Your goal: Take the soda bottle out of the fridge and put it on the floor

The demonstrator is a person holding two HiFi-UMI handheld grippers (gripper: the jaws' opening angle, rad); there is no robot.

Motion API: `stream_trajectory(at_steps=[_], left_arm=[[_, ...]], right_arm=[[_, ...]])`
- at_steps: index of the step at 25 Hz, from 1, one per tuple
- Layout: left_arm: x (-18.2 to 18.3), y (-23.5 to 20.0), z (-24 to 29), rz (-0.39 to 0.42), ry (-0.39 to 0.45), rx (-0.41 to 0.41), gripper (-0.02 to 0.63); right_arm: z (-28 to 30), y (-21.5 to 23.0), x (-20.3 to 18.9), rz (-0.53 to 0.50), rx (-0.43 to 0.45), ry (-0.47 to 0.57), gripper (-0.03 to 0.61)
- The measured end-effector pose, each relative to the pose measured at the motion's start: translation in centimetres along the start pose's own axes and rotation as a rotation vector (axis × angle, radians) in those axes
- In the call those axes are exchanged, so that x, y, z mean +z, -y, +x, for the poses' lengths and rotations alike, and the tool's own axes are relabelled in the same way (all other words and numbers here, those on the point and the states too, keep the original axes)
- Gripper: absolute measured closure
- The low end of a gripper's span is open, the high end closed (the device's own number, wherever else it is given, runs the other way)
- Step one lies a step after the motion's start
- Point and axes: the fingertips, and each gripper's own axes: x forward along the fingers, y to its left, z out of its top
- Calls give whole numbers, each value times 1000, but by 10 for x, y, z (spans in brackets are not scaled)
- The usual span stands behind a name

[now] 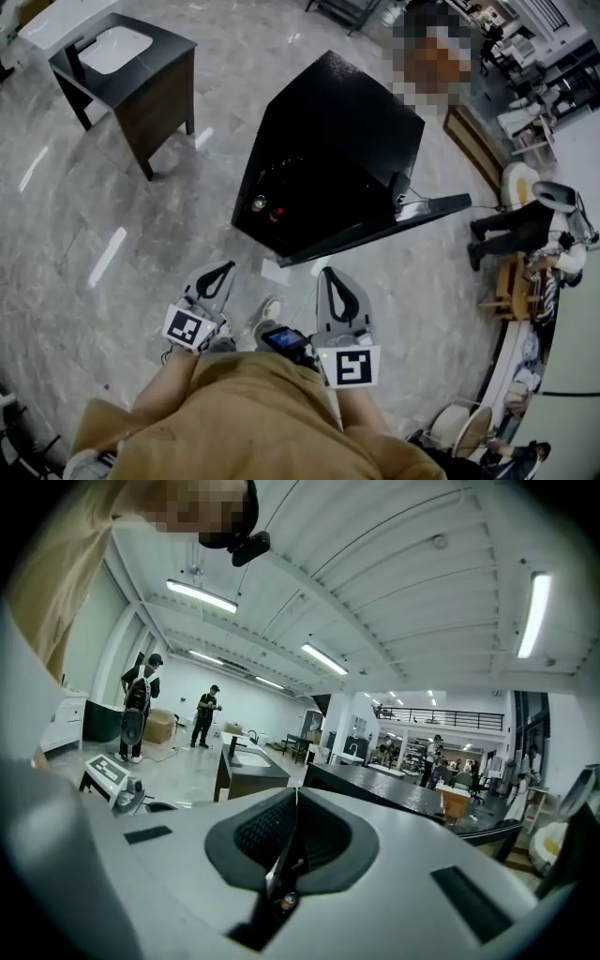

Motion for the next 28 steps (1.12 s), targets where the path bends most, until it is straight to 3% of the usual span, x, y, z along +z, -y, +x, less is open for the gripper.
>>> stream_trajectory(at_steps=[5,11,14,20,28], left_arm=[[-4,-4,18,25,-45,36,618],[-18,-1,55,19,-118,59,619],[-22,-12,80,6,-125,96,620],[-32,-20,133,44,-86,127,620],[-111,-74,161,23,-103,174,618]], right_arm=[[26,14,-27,23,73,2,577],[64,39,-74,-60,167,-64,577],[81,45,-102,-90,211,-116,577],[106,57,-159,-37,268,-135,577],[168,38,-256,6,270,-210,575]])
